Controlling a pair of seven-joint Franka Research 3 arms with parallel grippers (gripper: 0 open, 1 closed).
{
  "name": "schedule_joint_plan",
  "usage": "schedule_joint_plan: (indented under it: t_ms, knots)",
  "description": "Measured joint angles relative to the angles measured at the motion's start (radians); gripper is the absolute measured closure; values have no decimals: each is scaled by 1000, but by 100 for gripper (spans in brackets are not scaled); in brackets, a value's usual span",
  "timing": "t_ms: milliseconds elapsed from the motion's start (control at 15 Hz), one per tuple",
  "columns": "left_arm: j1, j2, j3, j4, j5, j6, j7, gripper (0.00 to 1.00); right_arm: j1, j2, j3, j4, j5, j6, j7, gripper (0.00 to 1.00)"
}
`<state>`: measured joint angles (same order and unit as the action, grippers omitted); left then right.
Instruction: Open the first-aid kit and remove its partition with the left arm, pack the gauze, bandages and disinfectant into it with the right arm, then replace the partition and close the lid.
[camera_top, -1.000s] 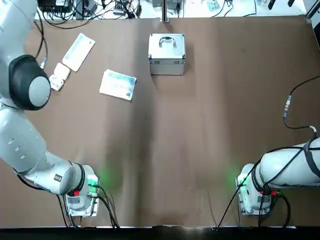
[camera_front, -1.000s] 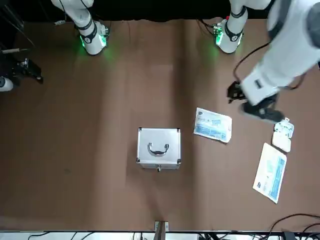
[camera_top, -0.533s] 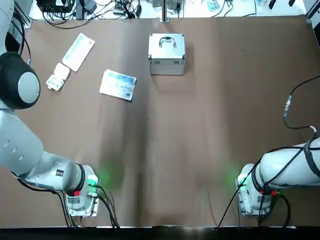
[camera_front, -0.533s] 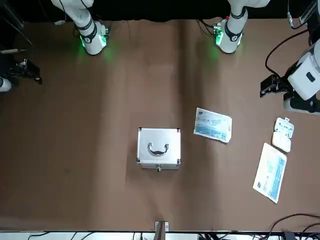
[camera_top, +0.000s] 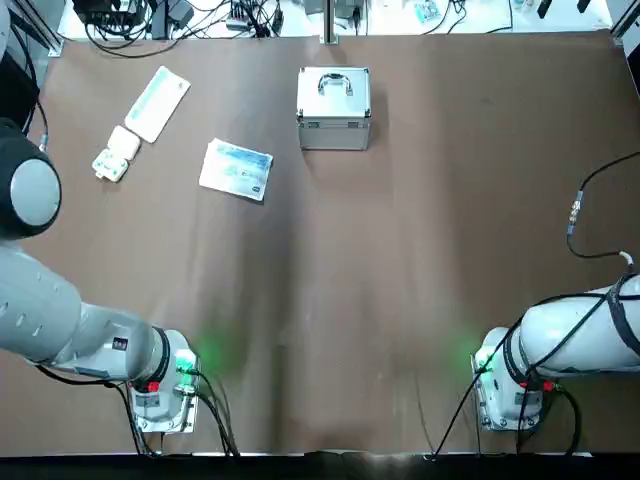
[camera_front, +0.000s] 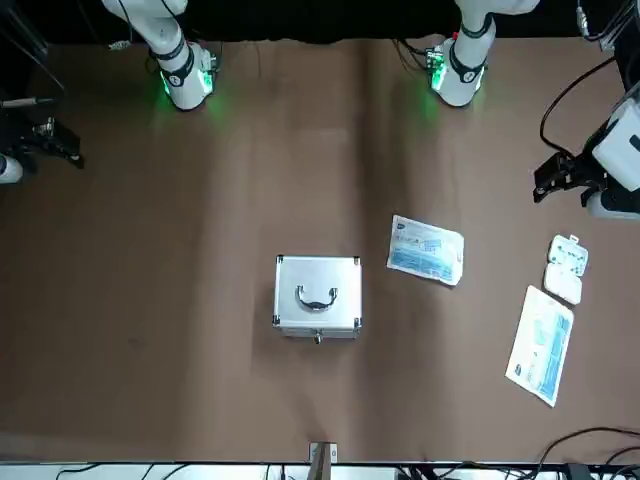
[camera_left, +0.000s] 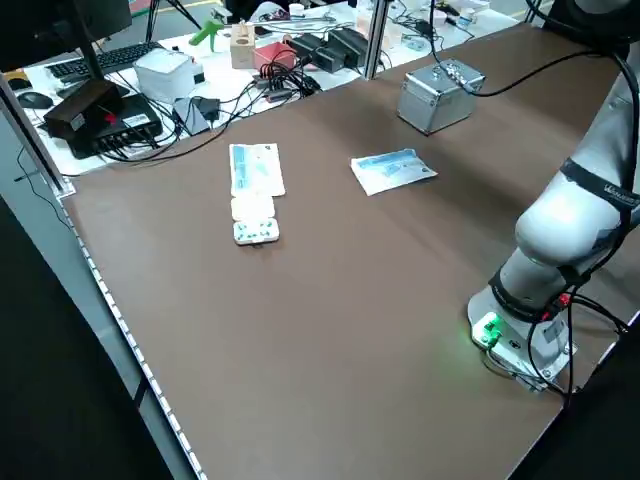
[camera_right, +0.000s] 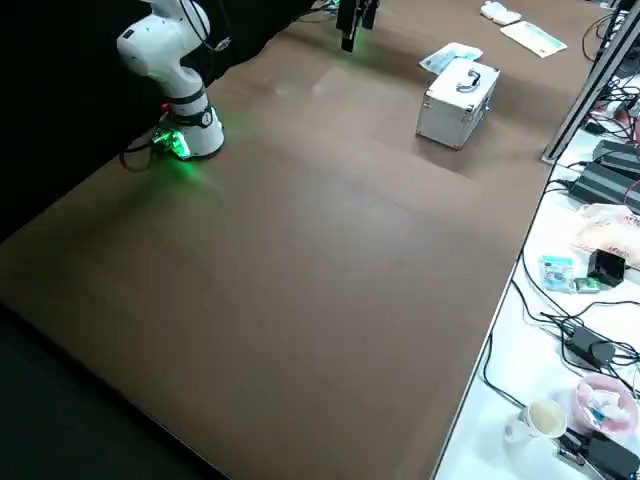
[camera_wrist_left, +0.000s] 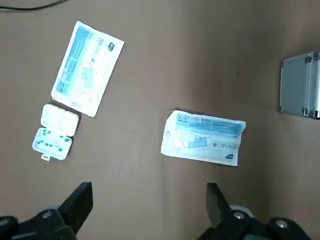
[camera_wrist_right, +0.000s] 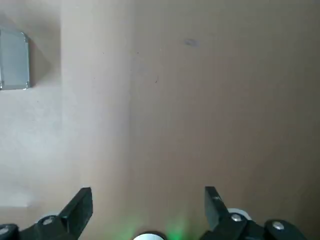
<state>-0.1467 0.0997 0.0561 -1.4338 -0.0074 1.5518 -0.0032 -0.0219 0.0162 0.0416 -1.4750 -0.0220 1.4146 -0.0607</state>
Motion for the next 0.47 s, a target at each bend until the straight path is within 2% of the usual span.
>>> schedule_joint_plan:
  t_ms: [467]
  knots:
    - [0, 0, -1, -4, 1, 11, -14, 0, 0, 0, 0, 0, 0, 1, 0, 1]
